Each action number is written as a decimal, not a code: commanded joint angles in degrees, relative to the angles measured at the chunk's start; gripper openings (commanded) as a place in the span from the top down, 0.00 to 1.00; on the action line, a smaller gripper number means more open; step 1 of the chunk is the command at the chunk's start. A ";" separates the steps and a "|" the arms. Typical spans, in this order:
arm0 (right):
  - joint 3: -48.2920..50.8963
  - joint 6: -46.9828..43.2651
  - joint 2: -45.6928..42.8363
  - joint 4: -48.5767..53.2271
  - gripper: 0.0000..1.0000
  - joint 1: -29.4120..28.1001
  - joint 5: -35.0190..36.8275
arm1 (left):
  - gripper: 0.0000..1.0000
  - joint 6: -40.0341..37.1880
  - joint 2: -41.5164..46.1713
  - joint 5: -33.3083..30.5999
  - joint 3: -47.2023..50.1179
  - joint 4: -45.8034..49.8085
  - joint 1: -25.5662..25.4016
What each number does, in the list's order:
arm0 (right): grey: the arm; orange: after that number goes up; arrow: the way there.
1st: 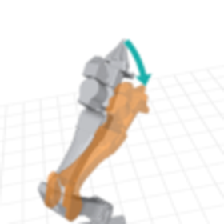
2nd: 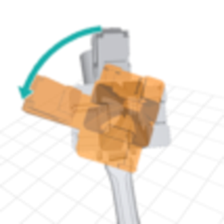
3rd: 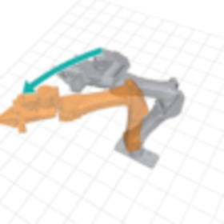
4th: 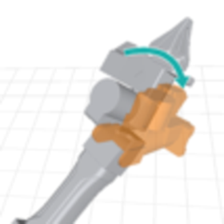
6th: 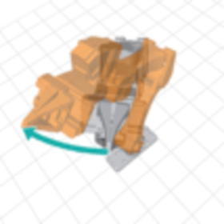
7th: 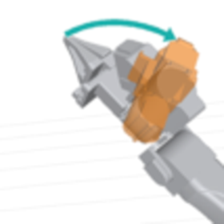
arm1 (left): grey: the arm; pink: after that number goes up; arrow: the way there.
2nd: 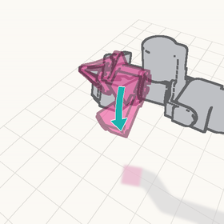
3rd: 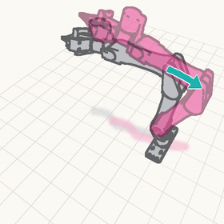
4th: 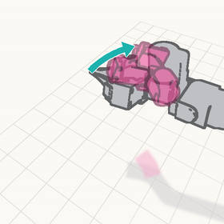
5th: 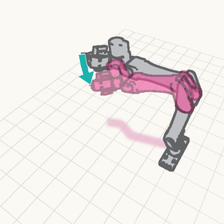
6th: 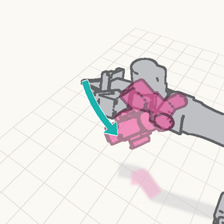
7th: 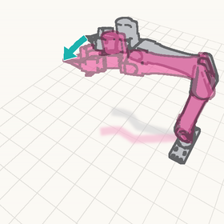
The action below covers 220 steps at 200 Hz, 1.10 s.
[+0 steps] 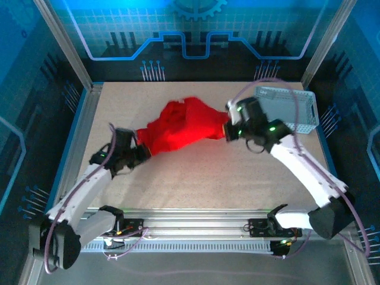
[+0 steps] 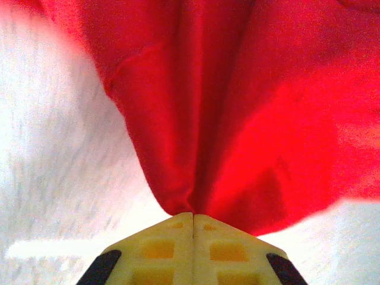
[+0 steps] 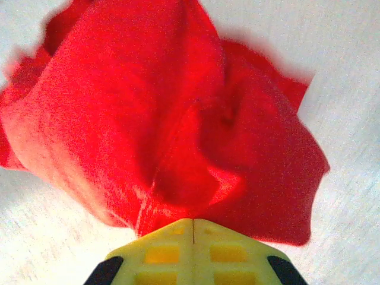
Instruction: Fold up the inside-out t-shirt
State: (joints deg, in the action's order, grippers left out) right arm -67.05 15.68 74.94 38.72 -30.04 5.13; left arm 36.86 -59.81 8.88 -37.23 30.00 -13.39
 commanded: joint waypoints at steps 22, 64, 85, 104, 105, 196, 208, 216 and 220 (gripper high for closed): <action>13.48 10.52 3.08 -0.99 0.71 -1.63 3.32 | 0.61 -0.38 -1.70 0.25 -0.76 6.36 -0.68; 5.17 5.97 2.00 1.75 0.43 -0.15 6.50 | 0.27 -3.64 -4.88 -11.21 -14.91 11.88 3.77; 2.45 4.72 3.88 1.55 0.42 1.01 5.29 | 0.26 -2.39 -9.93 -15.09 -18.17 11.48 8.98; 1.51 4.68 6.12 0.86 0.42 0.87 4.56 | 0.26 -1.20 -16.82 -17.46 -20.32 11.12 11.83; 1.49 4.70 6.29 0.80 0.42 0.86 4.46 | 0.26 -1.10 -17.27 -17.39 -20.46 11.08 11.91; 5.07 5.67 10.49 -3.03 0.42 0.90 3.62 | 0.28 -0.20 -37.39 -23.75 -27.70 6.27 12.77; 5.34 5.45 10.67 -3.10 0.42 1.02 4.16 | 0.27 -0.12 -38.09 -25.23 -28.04 5.95 13.01; 5.52 5.48 10.76 -3.23 0.42 1.12 4.51 | 0.26 0.01 -38.58 -25.78 -28.37 5.94 13.37; 5.66 5.49 10.82 -3.42 0.42 1.25 4.69 | 0.26 0.04 -38.92 -25.82 -28.59 5.87 13.62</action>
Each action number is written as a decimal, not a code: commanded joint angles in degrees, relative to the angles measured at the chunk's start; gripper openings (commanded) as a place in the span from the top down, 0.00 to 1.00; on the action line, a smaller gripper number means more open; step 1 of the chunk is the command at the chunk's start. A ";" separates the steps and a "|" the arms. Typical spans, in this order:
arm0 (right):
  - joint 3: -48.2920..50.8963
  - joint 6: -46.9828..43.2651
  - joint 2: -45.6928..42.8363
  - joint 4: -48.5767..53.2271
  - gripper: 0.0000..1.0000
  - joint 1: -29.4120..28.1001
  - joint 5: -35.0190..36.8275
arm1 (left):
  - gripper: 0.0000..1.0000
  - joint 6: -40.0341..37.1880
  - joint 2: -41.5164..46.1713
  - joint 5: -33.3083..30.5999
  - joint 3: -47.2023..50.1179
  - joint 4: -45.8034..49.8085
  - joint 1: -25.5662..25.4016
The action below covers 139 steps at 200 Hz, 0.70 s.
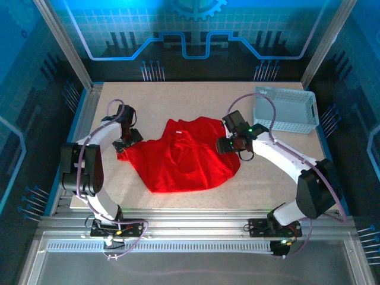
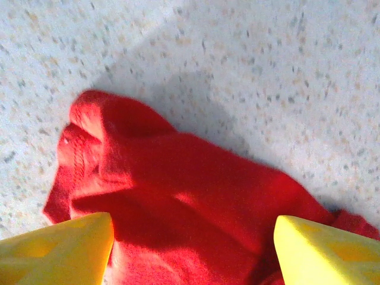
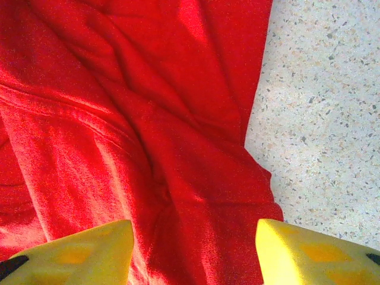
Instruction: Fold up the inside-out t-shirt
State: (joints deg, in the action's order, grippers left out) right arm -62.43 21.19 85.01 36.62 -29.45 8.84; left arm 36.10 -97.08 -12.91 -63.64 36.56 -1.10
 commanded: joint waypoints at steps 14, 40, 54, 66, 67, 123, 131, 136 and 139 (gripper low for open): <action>1.39 0.19 0.94 -1.77 0.41 1.34 0.60 | 0.26 0.84 -3.26 -3.79 -3.15 -0.71 2.10; 1.70 0.42 1.58 -2.61 0.41 2.28 -1.11 | 0.28 0.68 -5.54 -4.20 -4.10 -0.91 3.07; 1.70 0.58 2.40 -2.43 0.41 2.38 -1.37 | 0.35 0.56 -6.84 -3.39 -4.22 -1.33 3.63; 1.89 0.80 3.24 -2.45 0.41 2.64 -2.12 | 0.43 0.60 -7.74 -2.73 -4.28 -1.49 3.92; 1.93 0.79 3.32 -2.53 0.41 2.69 -2.18 | 0.43 0.58 -7.76 -2.74 -4.25 -1.49 3.92; 0.56 2.36 9.57 -3.94 0.41 5.58 -3.61 | 0.80 0.79 -8.44 -0.85 -3.86 -2.43 4.20; -0.11 2.68 10.77 -3.87 0.41 6.84 -4.50 | 0.85 0.73 -8.41 -0.56 -3.70 -2.45 4.22; -0.53 2.65 11.33 -4.04 0.40 7.60 -5.50 | 0.88 0.73 -8.39 -0.23 -3.56 -2.73 4.18; -0.70 2.57 11.70 -4.21 0.40 7.91 -6.08 | 0.90 0.73 -8.35 -0.05 -3.47 -2.84 4.19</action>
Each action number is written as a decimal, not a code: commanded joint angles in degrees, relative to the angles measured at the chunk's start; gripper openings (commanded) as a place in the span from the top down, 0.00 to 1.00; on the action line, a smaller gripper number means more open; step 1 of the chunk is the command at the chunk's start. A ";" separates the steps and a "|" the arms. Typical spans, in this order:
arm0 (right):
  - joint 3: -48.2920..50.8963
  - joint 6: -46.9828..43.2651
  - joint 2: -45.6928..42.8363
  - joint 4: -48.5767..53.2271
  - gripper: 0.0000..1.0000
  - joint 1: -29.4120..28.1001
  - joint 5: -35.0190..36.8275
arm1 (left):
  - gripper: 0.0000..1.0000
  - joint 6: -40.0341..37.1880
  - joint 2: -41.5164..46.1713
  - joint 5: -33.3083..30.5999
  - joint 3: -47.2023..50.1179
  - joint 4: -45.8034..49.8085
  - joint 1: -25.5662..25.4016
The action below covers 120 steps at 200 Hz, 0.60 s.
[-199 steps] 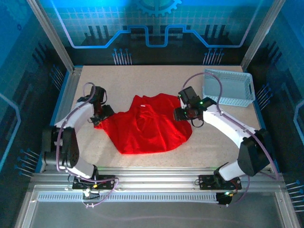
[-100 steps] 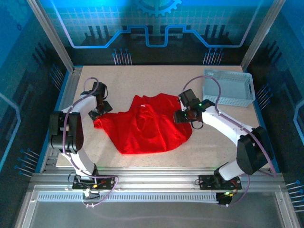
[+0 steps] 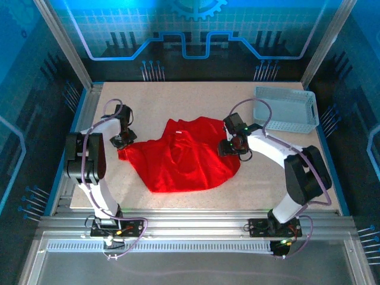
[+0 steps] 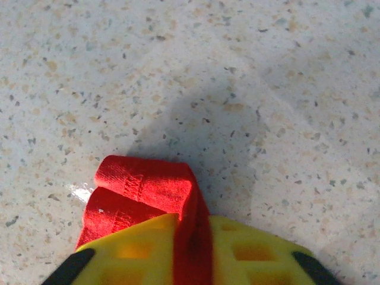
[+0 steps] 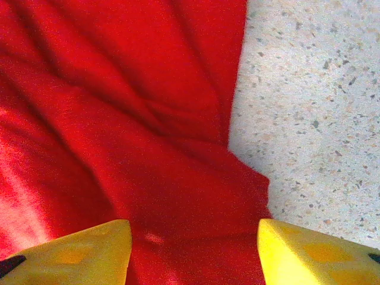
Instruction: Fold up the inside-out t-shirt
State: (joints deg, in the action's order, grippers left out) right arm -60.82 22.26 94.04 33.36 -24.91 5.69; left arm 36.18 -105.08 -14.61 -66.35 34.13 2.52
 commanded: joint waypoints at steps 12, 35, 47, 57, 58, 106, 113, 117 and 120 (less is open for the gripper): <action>-3.18 0.86 4.18 -1.20 0.38 4.07 -5.03 | 0.96 0.73 -0.10 2.10 -0.42 -0.62 0.56; -4.57 -0.05 7.03 -0.54 0.42 4.08 -7.49 | 1.00 0.81 1.10 3.01 0.30 -1.25 0.55; -4.41 -0.39 7.47 -0.94 0.51 4.08 -9.27 | 1.00 0.73 1.94 3.59 0.71 -1.58 0.55; -4.18 -0.64 6.76 -1.13 0.66 3.97 -9.94 | 1.00 0.77 2.82 3.95 1.02 -1.83 0.56; -4.16 -0.73 6.63 -1.12 0.67 3.93 -9.97 | 1.00 0.80 3.06 3.97 1.07 -1.89 0.55; -8.52 -4.41 -5.97 6.06 1.00 2.58 0.60 | 1.00 1.24 13.19 5.20 1.75 -2.12 0.62; -9.67 -5.20 -8.32 7.14 1.00 2.58 2.12 | 1.00 1.41 14.93 5.12 1.30 -1.52 0.64; -10.41 -5.59 -9.52 7.82 1.00 2.59 3.06 | 1.00 1.58 15.92 5.03 0.96 -1.22 0.65; -11.06 -5.95 -10.23 8.32 1.00 2.58 3.68 | 1.00 1.65 16.97 4.98 0.78 -0.98 0.64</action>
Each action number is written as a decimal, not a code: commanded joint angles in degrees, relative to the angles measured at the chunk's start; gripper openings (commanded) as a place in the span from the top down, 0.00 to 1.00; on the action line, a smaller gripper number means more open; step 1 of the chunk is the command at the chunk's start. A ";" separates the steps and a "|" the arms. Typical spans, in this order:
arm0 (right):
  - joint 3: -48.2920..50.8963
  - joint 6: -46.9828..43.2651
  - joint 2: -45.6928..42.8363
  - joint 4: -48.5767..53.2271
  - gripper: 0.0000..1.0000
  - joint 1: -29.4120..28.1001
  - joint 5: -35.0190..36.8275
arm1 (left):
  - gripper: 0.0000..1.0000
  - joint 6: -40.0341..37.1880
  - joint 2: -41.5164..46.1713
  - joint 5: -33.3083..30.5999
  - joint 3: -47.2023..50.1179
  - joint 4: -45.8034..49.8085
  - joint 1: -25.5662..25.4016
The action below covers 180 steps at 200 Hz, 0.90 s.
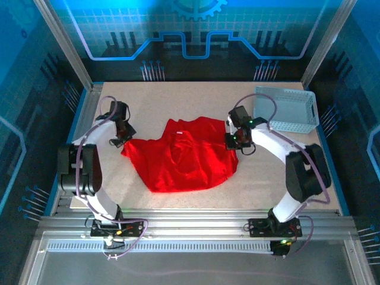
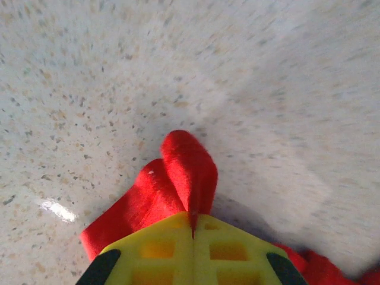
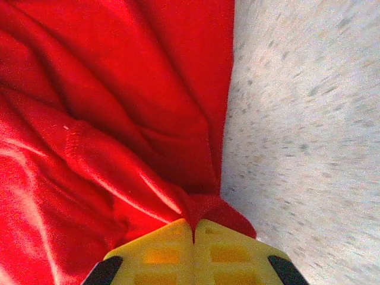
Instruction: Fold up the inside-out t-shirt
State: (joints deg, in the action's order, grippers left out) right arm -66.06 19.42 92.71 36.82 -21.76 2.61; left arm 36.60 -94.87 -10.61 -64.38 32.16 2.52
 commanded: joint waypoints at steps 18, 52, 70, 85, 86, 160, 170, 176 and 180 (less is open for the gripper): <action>-9.93 -4.75 -14.04 7.97 1.00 -0.61 10.43 | 1.00 1.74 13.10 -0.37 -2.23 2.24 0.64; -13.41 -6.04 -21.10 9.67 1.00 -3.49 13.93 | 1.00 4.99 25.52 -12.36 -1.21 7.22 1.36; -12.19 -5.85 -20.92 10.44 1.00 -10.45 17.41 | 1.00 5.93 27.09 -11.93 1.27 7.63 3.00; -9.67 -3.52 -19.20 10.58 0.95 -15.88 18.48 | 1.00 5.85 26.23 -9.82 3.54 7.13 4.03; -9.47 -3.30 -19.00 10.57 0.95 -16.26 18.48 | 1.00 5.85 26.14 -9.62 3.68 7.08 4.09; 1.43 6.38 -9.93 13.97 0.62 -14.40 18.92 | 1.00 4.14 21.04 -3.10 8.21 4.67 5.03; 2.50 4.24 -11.62 12.06 0.53 -13.96 17.48 | 1.00 4.04 21.00 -2.79 8.47 4.36 5.10; 3.08 2.93 -12.77 10.67 0.48 -14.37 16.58 | 1.00 4.01 21.00 -2.75 8.48 4.31 5.07; 3.40 2.17 -13.56 9.78 0.46 -14.80 15.90 | 1.00 4.05 20.91 -2.73 8.56 4.31 5.13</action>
State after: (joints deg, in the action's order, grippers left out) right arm -64.01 23.33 83.88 48.23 -36.77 19.40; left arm 41.04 -74.46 -14.79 -56.71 36.62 7.03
